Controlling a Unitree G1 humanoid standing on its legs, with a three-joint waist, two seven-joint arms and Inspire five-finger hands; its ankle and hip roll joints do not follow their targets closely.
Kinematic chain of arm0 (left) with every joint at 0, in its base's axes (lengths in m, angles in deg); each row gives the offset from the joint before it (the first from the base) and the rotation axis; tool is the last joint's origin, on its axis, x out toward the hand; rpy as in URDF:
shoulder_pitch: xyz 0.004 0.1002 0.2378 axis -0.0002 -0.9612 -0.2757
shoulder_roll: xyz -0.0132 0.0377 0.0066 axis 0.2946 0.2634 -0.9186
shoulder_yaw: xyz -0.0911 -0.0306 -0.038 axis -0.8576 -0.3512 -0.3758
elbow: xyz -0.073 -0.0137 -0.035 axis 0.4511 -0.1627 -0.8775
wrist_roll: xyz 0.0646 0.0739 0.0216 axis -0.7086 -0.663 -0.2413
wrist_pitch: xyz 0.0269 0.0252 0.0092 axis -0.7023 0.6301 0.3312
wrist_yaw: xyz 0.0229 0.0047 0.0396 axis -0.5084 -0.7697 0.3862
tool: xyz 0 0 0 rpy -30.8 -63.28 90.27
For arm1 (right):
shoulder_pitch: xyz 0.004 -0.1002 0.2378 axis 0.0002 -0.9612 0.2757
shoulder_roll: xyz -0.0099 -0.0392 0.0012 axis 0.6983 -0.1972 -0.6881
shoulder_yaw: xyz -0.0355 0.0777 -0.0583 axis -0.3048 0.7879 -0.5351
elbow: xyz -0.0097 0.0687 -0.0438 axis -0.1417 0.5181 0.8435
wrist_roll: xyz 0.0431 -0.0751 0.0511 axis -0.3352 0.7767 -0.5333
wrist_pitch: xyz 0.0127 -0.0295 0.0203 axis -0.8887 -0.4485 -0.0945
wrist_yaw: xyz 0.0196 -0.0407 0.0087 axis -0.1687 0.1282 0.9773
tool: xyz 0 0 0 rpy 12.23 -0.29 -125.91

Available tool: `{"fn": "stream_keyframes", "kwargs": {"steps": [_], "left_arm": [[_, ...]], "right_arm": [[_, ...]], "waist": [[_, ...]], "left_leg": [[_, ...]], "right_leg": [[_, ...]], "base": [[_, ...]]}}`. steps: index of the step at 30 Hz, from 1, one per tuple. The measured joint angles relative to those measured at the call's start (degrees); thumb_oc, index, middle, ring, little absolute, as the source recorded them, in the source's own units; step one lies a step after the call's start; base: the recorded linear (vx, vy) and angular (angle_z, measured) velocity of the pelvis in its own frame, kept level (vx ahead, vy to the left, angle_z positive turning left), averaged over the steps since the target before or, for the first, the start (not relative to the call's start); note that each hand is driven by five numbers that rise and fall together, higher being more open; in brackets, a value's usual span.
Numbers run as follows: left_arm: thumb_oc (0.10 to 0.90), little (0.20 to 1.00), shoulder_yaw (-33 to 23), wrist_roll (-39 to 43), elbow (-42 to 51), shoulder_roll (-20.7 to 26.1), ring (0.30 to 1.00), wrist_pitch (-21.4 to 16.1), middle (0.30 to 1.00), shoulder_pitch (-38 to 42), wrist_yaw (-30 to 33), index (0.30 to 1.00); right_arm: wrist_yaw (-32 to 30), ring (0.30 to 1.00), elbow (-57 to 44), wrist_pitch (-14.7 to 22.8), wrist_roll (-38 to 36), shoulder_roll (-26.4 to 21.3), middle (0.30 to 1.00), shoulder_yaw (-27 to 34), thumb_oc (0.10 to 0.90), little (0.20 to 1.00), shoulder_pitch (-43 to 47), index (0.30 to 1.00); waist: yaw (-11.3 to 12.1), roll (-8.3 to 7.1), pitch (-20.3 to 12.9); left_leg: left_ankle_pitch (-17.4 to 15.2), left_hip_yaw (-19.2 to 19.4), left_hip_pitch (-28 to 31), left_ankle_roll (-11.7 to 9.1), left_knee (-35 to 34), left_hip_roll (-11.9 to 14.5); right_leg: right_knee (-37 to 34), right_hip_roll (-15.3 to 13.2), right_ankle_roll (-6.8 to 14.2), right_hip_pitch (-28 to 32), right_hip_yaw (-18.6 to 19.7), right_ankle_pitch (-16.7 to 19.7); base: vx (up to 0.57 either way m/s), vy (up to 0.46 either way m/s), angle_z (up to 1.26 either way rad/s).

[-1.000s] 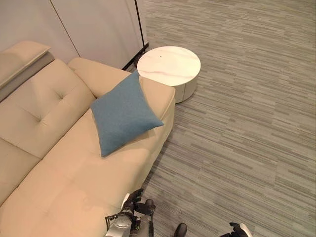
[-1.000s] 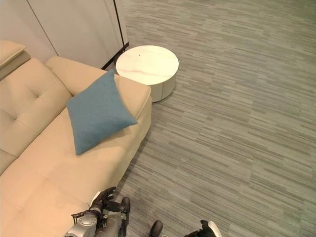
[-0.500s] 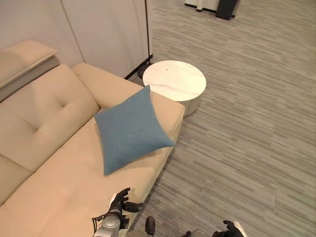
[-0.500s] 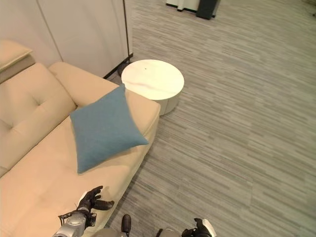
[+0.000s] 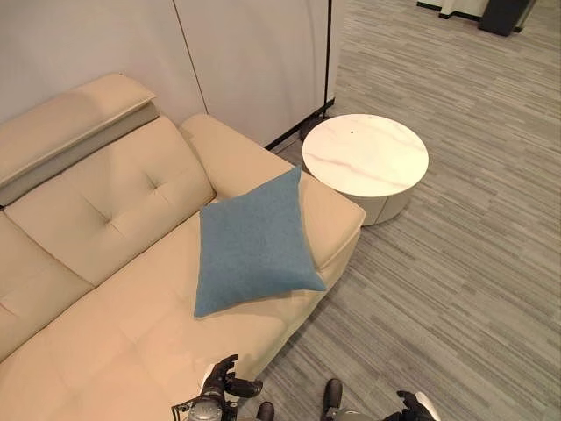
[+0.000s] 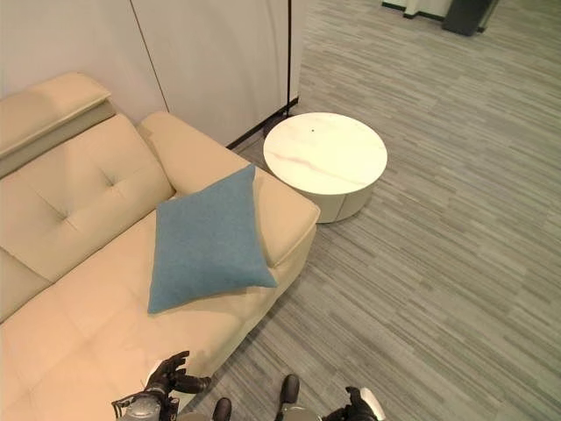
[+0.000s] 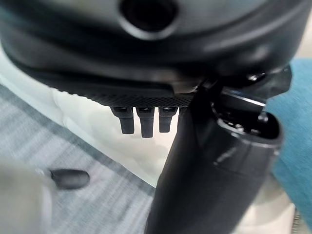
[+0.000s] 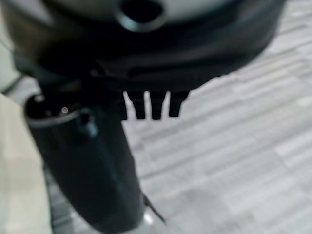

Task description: Pick up all the scattered cushions and arrange them neatly on the sofa.

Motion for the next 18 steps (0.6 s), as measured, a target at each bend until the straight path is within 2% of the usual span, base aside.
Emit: {"fn": "stream_keyframes", "kwargs": {"steps": [1,2,3,4,5,6,7,8,9,11,12,18], "left_arm": [[0.800,0.900,-0.1,0.2,1.8,0.0,0.900,0.0,0.900,0.1,0.0,0.900],[0.800,0.900,-0.1,1.1,3.7,-0.1,0.900,-0.2,0.900,0.6,0.1,0.900],[0.800,0.900,-0.1,1.1,3.9,-0.1,0.900,-0.2,0.900,0.7,0.1,0.900],[0.800,0.900,0.0,1.1,4.0,-0.2,0.900,-0.2,0.900,1.6,0.1,0.900],[0.800,0.900,0.0,1.1,4.1,-0.3,0.900,-0.2,0.900,2.0,0.1,0.900],[0.800,0.900,0.1,1.1,5.1,-0.4,0.900,-0.1,0.900,2.7,0.3,0.900],[0.800,0.900,0.1,1.1,5.9,-0.3,0.900,-0.2,0.900,2.7,0.3,0.900],[0.800,0.900,0.1,1.1,6.2,-0.3,0.900,-0.2,0.900,2.9,0.3,0.900],[0.800,0.900,0.1,1.1,6.1,-0.3,0.900,-0.2,0.900,2.8,0.4,0.900],[0.800,0.900,0.1,1.1,5.7,-0.1,0.900,0.0,0.900,1.3,0.6,0.900],[0.800,0.900,0.1,1.1,5.3,-0.1,0.900,0.3,0.900,0.6,0.6,0.900],[0.800,0.900,-0.4,1.1,5.7,1.8,0.900,0.3,0.900,-0.8,1.0,0.900]], "right_arm": [[0.0,0.900,-0.9,0.2,-0.6,-0.2,0.900,0.0,0.800,0.900,0.7,0.900],[-0.2,0.900,-2.3,1.2,-1.0,-0.7,0.900,0.0,0.800,0.900,1.7,0.900],[-0.2,0.900,-2.9,1.4,-1.1,-0.8,0.900,0.0,0.800,0.900,1.7,0.900],[-0.2,0.900,-3.4,1.8,-1.4,-0.9,0.900,0.0,0.800,0.900,1.2,0.900],[-0.2,0.900,-3.3,1.7,-1.5,-0.9,0.900,0.1,0.800,0.900,0.8,0.900],[-0.3,0.900,-3.3,1.7,-2.3,-0.9,0.900,0.7,0.800,0.900,0.2,0.900],[-0.3,0.900,-3.3,1.7,-2.7,-0.9,0.900,1.1,0.800,0.900,-0.4,0.900],[-0.4,0.900,-3.2,1.6,-2.9,-0.7,0.900,1.4,0.800,0.900,-0.7,0.900],[-0.4,0.900,-3.3,1.6,-3.1,-0.5,0.900,1.8,0.800,0.900,-0.9,0.900],[-0.7,0.900,-3.3,1.7,-3.1,-0.4,0.900,1.8,0.800,0.900,-1.4,0.900],[-1.3,0.900,-3.3,1.8,-3.1,-0.3,0.900,1.8,0.800,0.900,-1.1,0.900],[-1.4,0.900,-3.3,1.7,-3.0,0.7,0.900,1.8,0.800,0.900,-2.4,0.900]], "waist": [[0.4,-0.21,0.1],[0.4,-0.46,0.2],[0.3,-0.27,0.1],[-0.2,-0.44,0.3],[-0.4,-0.31,0.3],[-0.4,-0.27,0.4],[-1.0,-0.23,0.4],[-1.7,0.10,0.5],[-1.7,0.07,0.5],[-1.6,1.22,0.5],[-1.6,2.10,0.6],[-1.3,2.11,0.6]], "left_leg": [[-0.1,0.2,-2.0,-0.4,2.5,-0.1],[0.0,3.3,-4.3,-0.9,6.3,-0.2],[0.3,4.8,-4.6,-1.2,6.2,0.0],[1.5,9.4,-5.2,-2.0,5.9,0.5],[2.0,12.0,-5.3,-1.6,5.4,0.7],[2.6,16.2,-5.5,-0.8,3.7,1.5],[2.5,19.7,-5.9,0.0,3.3,2.2],[1.6,23.1,-5.8,0.9,2.5,2.9],[1.4,25.0,-5.2,1.0,0.9,3.5],[3.9,24.7,-2.5,1.5,-3.2,4.9],[3.5,23.5,-1.3,1.2,-4.9,5.4],[2.9,22.5,0.9,2.3,-6.9,3.3]], "right_leg": [[-0.4,0.0,0.0,0.1,-0.3,-0.2],[-1.7,-0.1,-1.6,1.2,-2.6,0.1],[-1.6,-0.1,-2.1,1.3,-3.2,-0.3],[-1.9,-0.3,-1.8,2.1,-5.7,-0.8],[-1.9,-0.4,-2.0,2.6,-7.0,-1.2],[-1.3,-0.4,-1.6,2.8,-9.9,-2.4],[-1.8,-0.5,-2.4,3.0,-11.6,-3.0],[-1.7,-0.5,-1.8,3.6,-12.8,-4.0],[-1.5,-0.5,-1.5,3.7,-13.1,-4.4],[0.1,0.3,-0.6,3.8,-12.9,-4.8],[1.9,0.3,0.4,3.6,-12.5,-5.3],[3.6,-1.4,1.7,3.9,-11.3,-5.9]], "base": [[0.05,-0.156,0.49],[0.05,-0.142,0.50],[0.06,-0.140,0.78],[0.03,-0.095,0.80],[0.11,-0.071,1.16],[0.11,-0.039,1.10],[0.13,0.001,1.18],[0.05,0.009,0.88],[0.02,0.052,0.55],[0.01,0.052,0.01],[0.09,0.052,-0.08],[0.08,0.072,0.11]]}}
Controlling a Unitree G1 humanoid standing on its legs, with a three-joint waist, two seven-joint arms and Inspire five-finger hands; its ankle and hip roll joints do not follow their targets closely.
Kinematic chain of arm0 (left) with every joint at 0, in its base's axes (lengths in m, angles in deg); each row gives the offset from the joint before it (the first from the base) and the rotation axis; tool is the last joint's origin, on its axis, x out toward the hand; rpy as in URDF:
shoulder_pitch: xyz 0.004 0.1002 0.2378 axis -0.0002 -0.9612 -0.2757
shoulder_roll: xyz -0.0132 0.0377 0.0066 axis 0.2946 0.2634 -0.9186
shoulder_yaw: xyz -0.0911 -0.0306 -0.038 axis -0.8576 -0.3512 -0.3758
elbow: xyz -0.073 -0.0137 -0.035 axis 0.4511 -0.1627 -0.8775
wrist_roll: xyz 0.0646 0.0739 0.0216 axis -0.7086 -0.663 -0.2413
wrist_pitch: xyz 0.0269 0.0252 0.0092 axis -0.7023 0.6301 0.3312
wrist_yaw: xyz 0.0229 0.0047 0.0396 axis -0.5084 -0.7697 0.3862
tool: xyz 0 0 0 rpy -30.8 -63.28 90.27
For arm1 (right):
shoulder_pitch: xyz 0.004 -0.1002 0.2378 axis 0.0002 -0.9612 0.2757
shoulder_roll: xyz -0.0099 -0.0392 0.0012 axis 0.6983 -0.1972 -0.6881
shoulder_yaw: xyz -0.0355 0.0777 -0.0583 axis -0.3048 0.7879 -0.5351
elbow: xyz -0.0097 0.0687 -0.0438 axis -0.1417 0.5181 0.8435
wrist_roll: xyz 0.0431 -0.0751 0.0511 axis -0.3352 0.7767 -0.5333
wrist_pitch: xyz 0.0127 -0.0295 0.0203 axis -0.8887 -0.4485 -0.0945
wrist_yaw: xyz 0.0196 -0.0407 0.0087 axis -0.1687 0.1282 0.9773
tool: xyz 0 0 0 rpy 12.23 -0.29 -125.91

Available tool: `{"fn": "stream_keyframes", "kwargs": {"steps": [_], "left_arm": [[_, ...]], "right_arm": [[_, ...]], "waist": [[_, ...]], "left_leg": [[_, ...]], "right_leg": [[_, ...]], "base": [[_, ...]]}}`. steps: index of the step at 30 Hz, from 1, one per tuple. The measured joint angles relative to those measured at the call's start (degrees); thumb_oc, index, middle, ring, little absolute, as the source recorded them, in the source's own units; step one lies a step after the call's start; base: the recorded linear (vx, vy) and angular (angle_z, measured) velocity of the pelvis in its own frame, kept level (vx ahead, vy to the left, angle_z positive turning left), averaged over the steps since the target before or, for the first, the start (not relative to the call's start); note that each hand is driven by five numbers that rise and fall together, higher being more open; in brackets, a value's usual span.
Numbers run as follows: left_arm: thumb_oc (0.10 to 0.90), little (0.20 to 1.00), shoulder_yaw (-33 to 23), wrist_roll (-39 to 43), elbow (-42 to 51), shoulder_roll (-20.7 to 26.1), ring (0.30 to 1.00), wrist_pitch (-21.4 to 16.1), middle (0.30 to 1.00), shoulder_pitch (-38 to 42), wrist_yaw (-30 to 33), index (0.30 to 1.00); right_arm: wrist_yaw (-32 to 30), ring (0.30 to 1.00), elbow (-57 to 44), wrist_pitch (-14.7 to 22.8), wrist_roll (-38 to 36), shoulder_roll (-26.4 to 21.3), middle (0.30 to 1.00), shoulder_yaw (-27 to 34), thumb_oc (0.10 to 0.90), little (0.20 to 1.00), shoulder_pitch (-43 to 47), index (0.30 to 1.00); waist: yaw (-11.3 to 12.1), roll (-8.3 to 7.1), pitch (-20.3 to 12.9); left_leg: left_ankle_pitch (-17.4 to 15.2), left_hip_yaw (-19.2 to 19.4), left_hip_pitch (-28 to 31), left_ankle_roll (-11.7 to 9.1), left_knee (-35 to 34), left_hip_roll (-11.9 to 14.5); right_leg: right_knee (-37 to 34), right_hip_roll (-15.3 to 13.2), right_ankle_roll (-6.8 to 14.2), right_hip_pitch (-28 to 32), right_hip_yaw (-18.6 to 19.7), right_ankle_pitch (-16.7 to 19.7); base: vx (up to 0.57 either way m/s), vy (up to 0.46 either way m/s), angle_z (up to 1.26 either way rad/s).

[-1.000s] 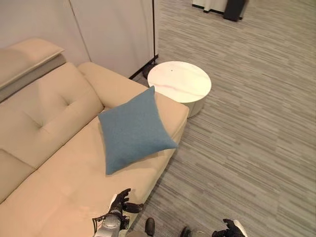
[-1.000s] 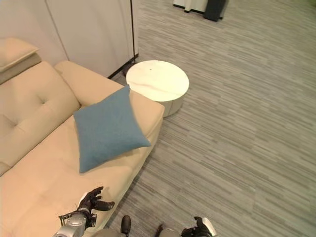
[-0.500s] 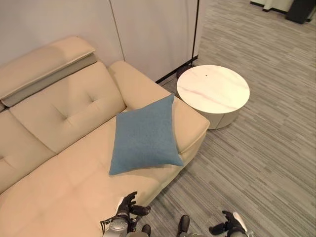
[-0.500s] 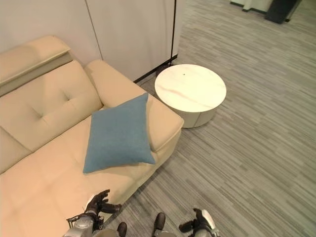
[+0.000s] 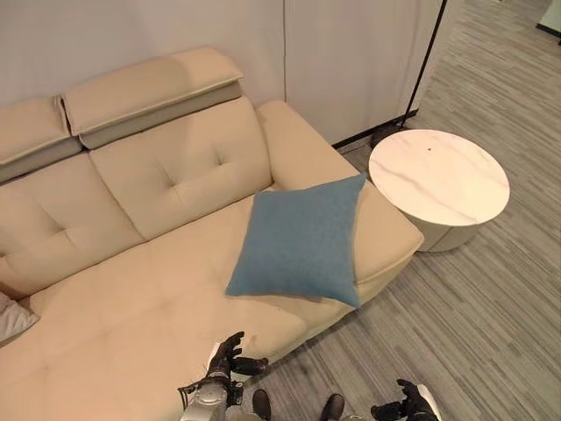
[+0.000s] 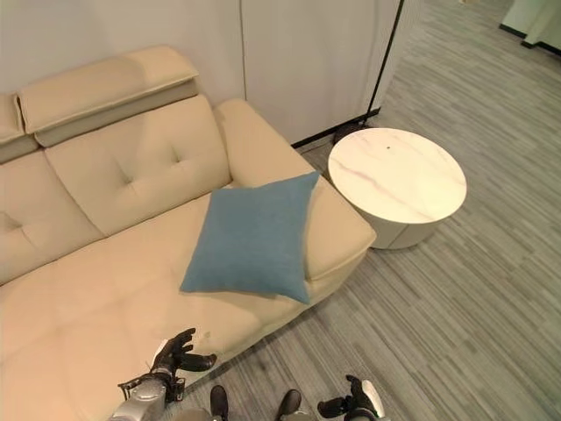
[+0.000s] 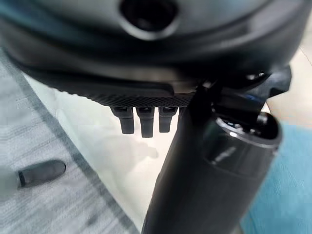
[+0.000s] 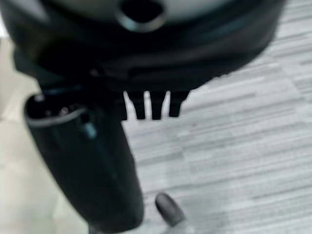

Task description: Pick up all the scattered cushions and arrange them neatly on the sofa.

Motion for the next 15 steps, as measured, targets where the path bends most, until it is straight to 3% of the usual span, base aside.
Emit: {"fn": "stream_keyframes", "kwargs": {"steps": [8,12,15], "left_arm": [[0.800,0.900,-2.0,1.2,0.4,1.1,0.900,-0.2,0.900,-0.6,0.8,0.900],[0.800,0.900,-1.9,1.2,0.4,1.0,0.900,-0.3,0.900,-0.4,0.8,0.900],[0.800,0.900,-1.9,1.4,0.3,1.0,0.900,-0.3,0.900,-0.3,0.8,0.900]], "right_arm": [[-0.4,0.900,-1.9,0.0,0.7,0.0,0.900,-0.1,0.800,0.900,0.8,0.900],[-1.1,0.900,-1.9,-0.1,2.1,-0.1,0.900,-0.2,0.800,0.900,1.9,0.900],[-1.0,0.900,-1.6,-0.3,2.5,0.1,0.900,-0.3,0.800,0.900,1.5,0.900]], "waist": [[1.8,0.05,-1.4],[1.5,-0.13,-1.8],[1.2,-1.22,-2.2]], "left_leg": [[-0.2,-0.3,2.6,0.3,-1.0,-0.6],[-0.2,-1.6,2.6,0.6,-1.7,-1.5],[-0.6,-2.6,2.6,1.8,-1.7,-2.8]], "right_leg": [[0.3,-0.2,0.1,1.6,1.3,0.1],[8.7,-2.5,1.3,-2.5,3.2,-2.2],[15.9,-4.6,2.4,-5.6,7.7,-5.0]], "base": [[0.00,0.104,-0.05],[-0.04,0.128,0.00],[0.00,0.026,0.11]]}}
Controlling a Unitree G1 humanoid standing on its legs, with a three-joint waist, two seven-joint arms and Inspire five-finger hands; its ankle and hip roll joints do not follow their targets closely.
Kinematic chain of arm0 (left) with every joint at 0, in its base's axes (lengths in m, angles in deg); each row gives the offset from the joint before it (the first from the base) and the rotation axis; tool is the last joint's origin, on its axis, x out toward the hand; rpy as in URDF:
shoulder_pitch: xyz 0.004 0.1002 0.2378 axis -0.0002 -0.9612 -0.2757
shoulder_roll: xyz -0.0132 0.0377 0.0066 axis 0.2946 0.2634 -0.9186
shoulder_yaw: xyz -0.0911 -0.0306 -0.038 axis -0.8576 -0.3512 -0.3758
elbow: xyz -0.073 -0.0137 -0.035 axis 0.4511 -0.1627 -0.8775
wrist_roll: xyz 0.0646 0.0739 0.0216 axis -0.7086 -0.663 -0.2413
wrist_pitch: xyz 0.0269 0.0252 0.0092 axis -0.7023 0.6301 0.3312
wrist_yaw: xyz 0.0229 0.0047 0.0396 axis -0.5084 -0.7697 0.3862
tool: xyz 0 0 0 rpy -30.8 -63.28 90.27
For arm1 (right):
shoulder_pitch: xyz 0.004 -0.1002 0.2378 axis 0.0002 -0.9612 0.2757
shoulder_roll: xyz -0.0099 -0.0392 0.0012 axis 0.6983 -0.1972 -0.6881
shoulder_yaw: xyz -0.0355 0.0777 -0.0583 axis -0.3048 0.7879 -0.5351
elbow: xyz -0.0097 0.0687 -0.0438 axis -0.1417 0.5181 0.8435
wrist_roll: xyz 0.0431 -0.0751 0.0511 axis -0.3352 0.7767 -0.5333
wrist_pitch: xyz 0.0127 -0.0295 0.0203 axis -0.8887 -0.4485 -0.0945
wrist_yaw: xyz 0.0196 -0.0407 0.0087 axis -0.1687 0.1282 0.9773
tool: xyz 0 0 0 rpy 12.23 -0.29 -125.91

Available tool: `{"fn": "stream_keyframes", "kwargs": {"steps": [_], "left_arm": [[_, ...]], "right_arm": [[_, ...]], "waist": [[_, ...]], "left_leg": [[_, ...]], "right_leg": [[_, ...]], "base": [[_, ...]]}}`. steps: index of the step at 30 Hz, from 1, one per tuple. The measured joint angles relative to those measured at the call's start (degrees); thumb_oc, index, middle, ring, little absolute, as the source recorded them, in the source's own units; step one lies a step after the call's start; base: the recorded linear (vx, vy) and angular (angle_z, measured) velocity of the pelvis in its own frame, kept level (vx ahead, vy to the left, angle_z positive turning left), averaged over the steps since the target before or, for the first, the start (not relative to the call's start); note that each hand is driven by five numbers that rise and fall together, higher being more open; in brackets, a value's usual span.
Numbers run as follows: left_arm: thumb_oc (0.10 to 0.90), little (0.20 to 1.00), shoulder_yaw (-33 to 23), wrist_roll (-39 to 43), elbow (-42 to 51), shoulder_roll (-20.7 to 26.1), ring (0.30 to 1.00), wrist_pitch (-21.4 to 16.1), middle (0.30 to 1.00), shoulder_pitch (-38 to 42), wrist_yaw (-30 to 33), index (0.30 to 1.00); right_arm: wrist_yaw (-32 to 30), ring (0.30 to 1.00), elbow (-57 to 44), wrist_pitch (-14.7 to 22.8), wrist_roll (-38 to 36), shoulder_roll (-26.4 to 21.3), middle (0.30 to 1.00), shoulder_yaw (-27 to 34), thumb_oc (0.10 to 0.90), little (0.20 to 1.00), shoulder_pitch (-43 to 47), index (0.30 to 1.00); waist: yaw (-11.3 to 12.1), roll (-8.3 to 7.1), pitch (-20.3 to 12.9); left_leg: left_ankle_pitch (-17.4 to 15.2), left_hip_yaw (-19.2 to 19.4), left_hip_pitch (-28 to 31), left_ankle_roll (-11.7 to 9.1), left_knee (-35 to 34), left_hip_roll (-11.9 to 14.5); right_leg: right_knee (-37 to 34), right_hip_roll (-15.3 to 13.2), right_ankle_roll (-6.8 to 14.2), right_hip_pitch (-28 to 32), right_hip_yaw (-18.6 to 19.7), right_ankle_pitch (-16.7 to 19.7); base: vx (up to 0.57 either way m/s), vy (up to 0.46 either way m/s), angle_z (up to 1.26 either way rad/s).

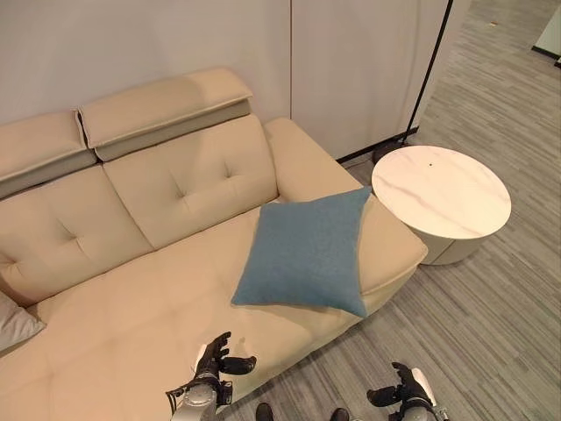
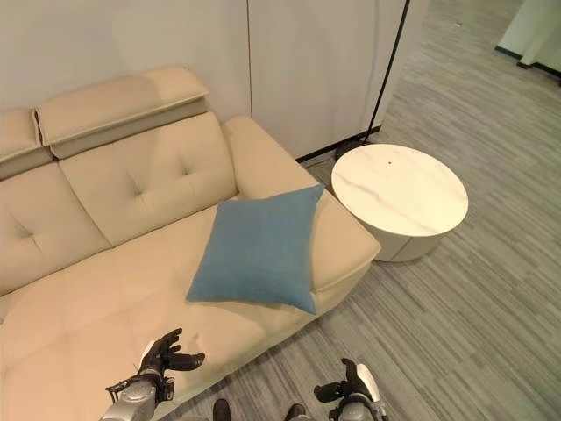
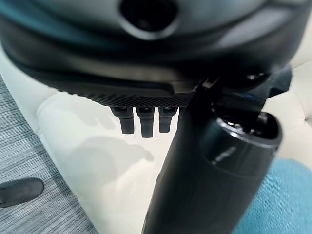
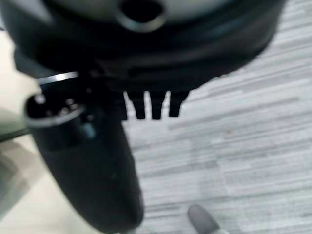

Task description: Pick up all the scattered cushions and arrange them neatly on the sofa.

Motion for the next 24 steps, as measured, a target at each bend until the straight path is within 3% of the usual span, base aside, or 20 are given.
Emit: {"fn": "stream_keyframes", "kwargs": {"steps": [1,3,5,6,10,14,15,18,19,20,24], "left_arm": [[0.800,0.900,0.0,0.3,0.0,0.1,0.900,-0.1,0.900,0.1,0.6,0.900],[0.800,0.900,-0.1,0.9,0.0,1.4,0.900,-0.7,0.900,0.4,1.3,0.900],[0.800,0.900,0.0,0.9,-0.7,1.3,0.900,-0.9,0.900,0.6,1.9,0.900],[0.800,0.900,0.0,0.9,-0.8,0.9,0.900,-1.0,0.900,0.7,2.0,0.900],[0.800,0.900,0.1,1.4,-2.4,-0.7,0.900,-1.0,0.900,0.2,2.0,0.900],[0.800,0.900,0.1,2.1,-2.2,-2.0,0.900,-1.0,0.900,0.4,1.9,0.900],[0.800,0.900,0.1,2.5,-2.1,-2.5,0.900,-1.0,0.900,0.9,1.9,0.900],[0.800,0.900,0.1,2.6,-2.3,-2.6,0.900,-1.0,0.900,0.1,1.8,0.900],[0.800,0.900,0.2,2.8,-2.3,-2.7,0.900,-0.9,0.900,0.0,1.8,0.900],[0.800,0.900,0.2,2.9,-2.1,-2.7,0.900,-0.9,0.900,0.1,1.7,0.900],[0.800,0.900,1.1,3.0,-2.0,-2.8,0.900,-0.9,0.900,0.4,1.7,0.900]], "right_arm": [[0.0,0.900,0.0,-0.1,0.0,0.1,0.900,-0.6,0.800,0.900,-0.5,0.900],[0.0,0.900,0.0,-0.2,-0.2,1.1,0.900,-2.2,0.800,0.900,-0.6,0.900],[0.0,0.900,0.0,-0.1,-0.4,1.3,0.900,-2.1,0.800,0.900,-0.3,0.900],[0.1,0.900,0.4,-0.1,-0.4,1.1,0.900,-2.1,0.800,0.900,-0.1,0.900],[0.1,0.900,2.6,-0.5,-0.5,1.0,0.900,-2.0,0.800,0.900,0.3,0.900],[0.1,0.900,2.5,-0.4,-0.9,0.9,0.900,-2.0,0.800,0.900,1.2,0.900],[0.2,0.900,2.5,-0.3,-1.6,0.8,0.900,-2.0,0.800,0.900,2.0,0.900],[0.6,0.900,2.0,0.3,-2.0,0.5,0.900,-2.0,0.800,0.900,2.9,0.900],[1.0,0.900,1.9,0.4,-2.1,0.1,0.900,-2.1,0.800,0.900,3.0,0.900],[1.1,0.900,1.9,0.4,-2.1,-0.1,0.900,-2.0,0.800,0.900,2.9,0.900],[1.1,0.900,2.2,0.1,-2.5,-0.8,0.900,-1.8,0.800,0.900,0.7,0.900]], "waist": [[-0.4,-0.10,0.0],[-1.3,-1.48,0.4],[-1.5,-1.43,0.6],[-1.9,-0.79,0.8],[-1.4,1.26,0.8],[-1.3,1.61,1.0],[-1.3,0.89,1.5],[-0.9,0.34,1.8],[-0.9,0.09,1.9],[-1.3,0.05,1.9],[-1.4,-0.22,1.9]], "left_leg": [[0.4,-1.0,0.0,1.0,-1.1,-0.2],[1.5,-2.5,-0.6,1.2,-2.2,-0.9],[2.0,-3.7,-1.1,0.7,-2.6,-0.8],[2.3,-5.8,-2.0,0.3,-2.3,-0.2],[3.5,-8.7,-1.9,-1.9,-1.8,2.3],[3.6,-10.8,-6.1,-4.0,5.1,2.2],[5.1,-10.4,-8.9,-6.4,9.1,1.3],[7.3,-8.9,-9.0,-8.2,9.8,1.4],[6.0,-5.7,-9.6,-6.6,10.4,2.0],[5.2,-4.4,-9.5,-5.6,9.7,2.5],[5.2,-5.0,-9.2,-5.6,3.5,3.2]], "right_leg": [[4.1,0.0,1.9,-3.4,6.1,-2.4],[1.8,2.3,3.1,-6.2,14.5,-3.0],[1.4,3.3,1.7,-7.6,15.1,-1.0],[-2.3,4.4,-0.1,-5.9,14.0,1.3],[-8.3,6.9,-2.0,-0.6,10.1,3.1],[-10.4,7.1,-2.7,1.2,7.0,2.6],[-11.4,6.3,-3.4,1.6,6.9,2.5],[-12.5,6.2,-4.9,2.7,6.8,2.7],[-15.3,6.2,-6.4,4.6,4.8,3.9],[-16.3,6.3,-6.6,5.3,3.8,4.1],[-18.0,7.8,-6.5,5.8,3.9,4.6]], "base": [[0.04,-0.044,0.33],[0.09,-0.111,0.39],[0.08,-0.092,0.41],[0.13,-0.149,0.54],[0.12,-0.162,0.45],[0.05,-0.144,0.51],[0.05,-0.063,0.43],[0.07,-0.028,0.13],[0.13,-0.004,0.23],[0.12,0.000,0.33],[0.10,0.036,0.18]]}}
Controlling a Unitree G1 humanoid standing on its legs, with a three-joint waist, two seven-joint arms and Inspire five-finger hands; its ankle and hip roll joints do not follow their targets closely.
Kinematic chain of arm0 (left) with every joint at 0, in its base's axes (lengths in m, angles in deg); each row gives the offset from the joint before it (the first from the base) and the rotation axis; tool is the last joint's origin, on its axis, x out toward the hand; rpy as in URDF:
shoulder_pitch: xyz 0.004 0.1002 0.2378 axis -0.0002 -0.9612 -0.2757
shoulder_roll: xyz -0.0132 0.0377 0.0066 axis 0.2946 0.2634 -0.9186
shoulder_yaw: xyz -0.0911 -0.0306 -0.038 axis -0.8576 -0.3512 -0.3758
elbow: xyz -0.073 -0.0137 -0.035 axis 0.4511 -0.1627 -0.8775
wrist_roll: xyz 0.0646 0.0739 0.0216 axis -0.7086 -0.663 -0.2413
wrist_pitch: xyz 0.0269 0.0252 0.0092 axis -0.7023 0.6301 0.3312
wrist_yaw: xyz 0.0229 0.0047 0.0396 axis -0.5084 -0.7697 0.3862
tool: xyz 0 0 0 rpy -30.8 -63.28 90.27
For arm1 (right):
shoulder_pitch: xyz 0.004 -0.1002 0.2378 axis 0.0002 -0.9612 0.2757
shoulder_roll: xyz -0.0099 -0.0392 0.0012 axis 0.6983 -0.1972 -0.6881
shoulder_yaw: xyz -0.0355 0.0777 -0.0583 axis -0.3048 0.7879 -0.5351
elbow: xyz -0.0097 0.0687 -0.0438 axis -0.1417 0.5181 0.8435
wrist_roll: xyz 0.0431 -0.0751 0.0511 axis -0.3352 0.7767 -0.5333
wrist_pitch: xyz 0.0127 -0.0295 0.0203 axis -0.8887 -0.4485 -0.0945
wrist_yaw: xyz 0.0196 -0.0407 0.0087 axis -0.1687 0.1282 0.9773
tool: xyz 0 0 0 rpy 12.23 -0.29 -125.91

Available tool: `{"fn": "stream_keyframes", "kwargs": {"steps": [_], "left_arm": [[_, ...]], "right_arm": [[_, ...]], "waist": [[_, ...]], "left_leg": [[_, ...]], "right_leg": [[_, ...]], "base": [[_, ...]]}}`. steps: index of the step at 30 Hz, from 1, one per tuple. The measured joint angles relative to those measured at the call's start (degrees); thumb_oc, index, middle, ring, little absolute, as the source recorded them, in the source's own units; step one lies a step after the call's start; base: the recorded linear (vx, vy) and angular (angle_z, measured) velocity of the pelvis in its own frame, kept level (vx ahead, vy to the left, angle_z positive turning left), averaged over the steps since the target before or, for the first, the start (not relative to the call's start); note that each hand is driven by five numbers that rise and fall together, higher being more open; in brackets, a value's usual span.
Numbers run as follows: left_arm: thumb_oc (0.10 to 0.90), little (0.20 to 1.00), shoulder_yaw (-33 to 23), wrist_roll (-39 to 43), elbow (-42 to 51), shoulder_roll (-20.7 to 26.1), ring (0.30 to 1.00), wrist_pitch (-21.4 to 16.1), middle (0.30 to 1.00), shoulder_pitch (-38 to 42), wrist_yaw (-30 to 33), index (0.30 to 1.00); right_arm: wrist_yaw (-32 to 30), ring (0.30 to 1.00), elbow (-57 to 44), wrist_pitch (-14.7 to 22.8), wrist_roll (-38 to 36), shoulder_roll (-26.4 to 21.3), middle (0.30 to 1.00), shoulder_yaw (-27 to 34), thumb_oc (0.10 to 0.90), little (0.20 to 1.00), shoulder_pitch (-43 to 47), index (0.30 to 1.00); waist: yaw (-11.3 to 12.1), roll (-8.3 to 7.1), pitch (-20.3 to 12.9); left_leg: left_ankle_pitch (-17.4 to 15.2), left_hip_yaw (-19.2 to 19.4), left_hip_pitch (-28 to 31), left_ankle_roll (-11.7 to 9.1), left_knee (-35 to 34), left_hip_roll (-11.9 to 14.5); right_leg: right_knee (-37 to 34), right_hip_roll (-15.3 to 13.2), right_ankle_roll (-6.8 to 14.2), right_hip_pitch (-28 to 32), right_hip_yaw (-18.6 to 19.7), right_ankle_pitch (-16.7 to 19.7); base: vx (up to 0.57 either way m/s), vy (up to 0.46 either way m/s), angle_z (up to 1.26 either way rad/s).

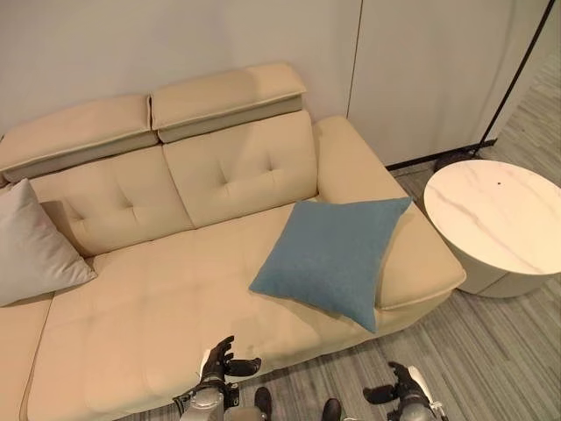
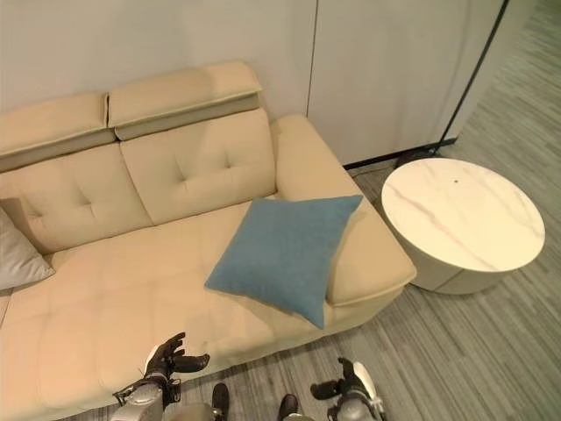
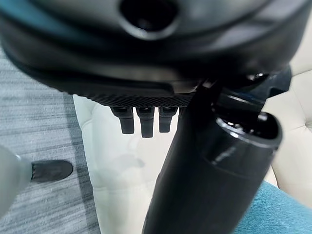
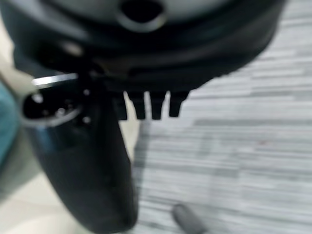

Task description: Pick up all the scattered cushions and arrange them neatly on the sofa.

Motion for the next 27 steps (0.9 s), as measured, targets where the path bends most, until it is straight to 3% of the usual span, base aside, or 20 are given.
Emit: {"fn": "stream_keyframes", "kwargs": {"steps": [4,10,17,27], "left_arm": [[0.800,0.900,1.0,0.0,-0.1,-0.2,0.900,0.2,0.900,-1.2,-0.6,0.900],[0.800,0.900,0.8,-0.1,2.4,1.0,0.900,0.1,0.900,0.3,-0.9,0.900],[0.800,0.900,-0.1,-0.1,4.8,2.2,0.900,0.0,0.900,-0.1,-0.6,0.900],[0.800,0.900,-1.9,-0.1,10.4,4.8,0.900,0.0,0.900,-1.9,1.0,0.900]], "right_arm": [[0.0,0.900,0.0,-0.1,-0.2,-0.2,0.900,0.4,0.800,0.900,-1.3,0.900],[0.1,0.900,-0.2,0.0,-0.2,1.4,0.900,1.0,0.800,0.900,-1.9,0.900],[0.1,0.900,-0.2,0.1,-0.2,2.4,0.900,1.7,0.800,0.900,-1.0,0.900],[-2.0,0.900,-0.4,-0.4,0.4,1.3,0.900,3.4,0.800,0.900,-1.8,0.900]], "waist": [[0.0,0.96,-0.5],[-0.8,0.84,-1.0],[-0.1,2.20,-2.3],[-0.3,-0.28,-4.5]], "left_leg": [[1.4,-0.8,3.9,0.4,-3.1,1.2],[-0.8,0.3,7.7,2.4,-6.2,-1.2],[-1.8,1.6,9.1,3.4,-6.3,-1.9],[-2.1,3.3,8.9,3.7,-6.3,-1.9]], "right_leg": [[-0.4,2.0,1.2,1.4,1.5,0.2],[-1.3,-0.1,4.3,3.2,3.3,0.2],[-3.4,-0.8,5.2,4.6,4.7,1.3],[-3.5,-0.9,5.6,3.6,6.4,1.9]], "base": [[0.13,0.083,-0.26],[0.12,0.099,-0.12],[0.05,0.064,-0.09],[0.01,0.042,-0.11]]}}
